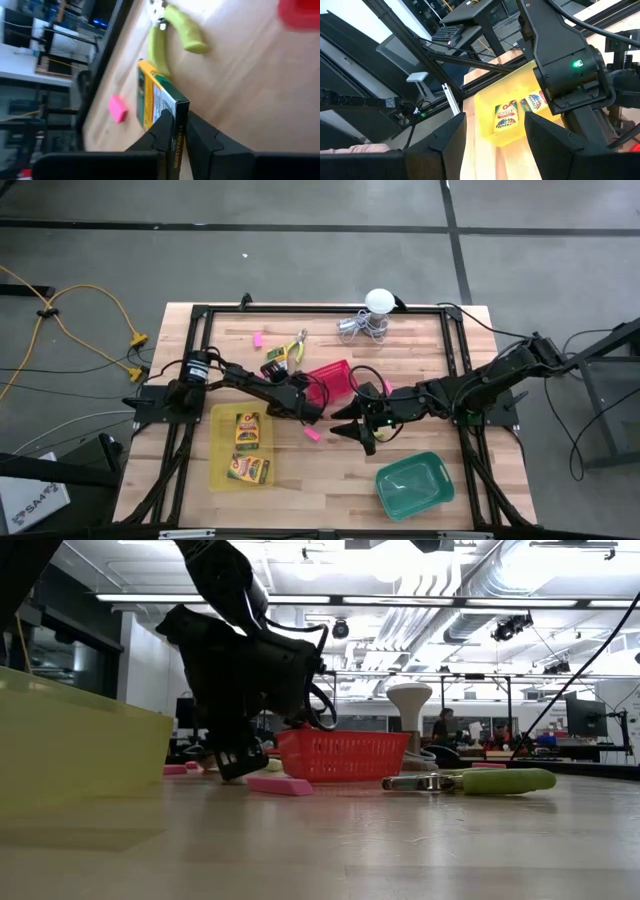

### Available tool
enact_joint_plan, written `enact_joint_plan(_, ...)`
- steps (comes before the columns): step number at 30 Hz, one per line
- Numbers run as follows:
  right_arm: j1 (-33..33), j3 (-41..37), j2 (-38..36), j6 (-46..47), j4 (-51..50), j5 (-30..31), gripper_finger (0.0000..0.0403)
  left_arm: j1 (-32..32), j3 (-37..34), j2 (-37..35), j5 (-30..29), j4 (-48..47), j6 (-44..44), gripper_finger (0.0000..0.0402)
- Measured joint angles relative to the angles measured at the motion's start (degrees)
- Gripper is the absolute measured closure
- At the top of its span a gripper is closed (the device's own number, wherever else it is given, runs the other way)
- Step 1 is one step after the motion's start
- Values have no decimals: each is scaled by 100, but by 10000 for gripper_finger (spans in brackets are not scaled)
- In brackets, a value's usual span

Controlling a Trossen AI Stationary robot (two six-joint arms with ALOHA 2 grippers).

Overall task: Pick & Place School Supplies
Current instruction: Put the yellow box of crayons into the yellow bin

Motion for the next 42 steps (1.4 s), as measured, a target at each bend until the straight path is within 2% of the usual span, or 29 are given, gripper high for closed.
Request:
enact_joint_plan(4,0,0,0,6,-1,-25,211,16,-3,2,12,-107,-56,393)
enact_joint_plan(16,0,0,0,11,22,-87,211,9,-11,28,-121,-1096,-824,397)
enact_joint_plan(27,0,0,0,4,38,-105,211,-360,360,-44,-179,-2208,-1654,398)
enact_joint_plan(35,2,0,0,-9,39,-142,211,-558,745,-48,-197,-2324,-1367,389)
enact_joint_plan(42,40,0,0,-30,39,-256,211,-558,1360,-66,-266,-3044,-1403,388)
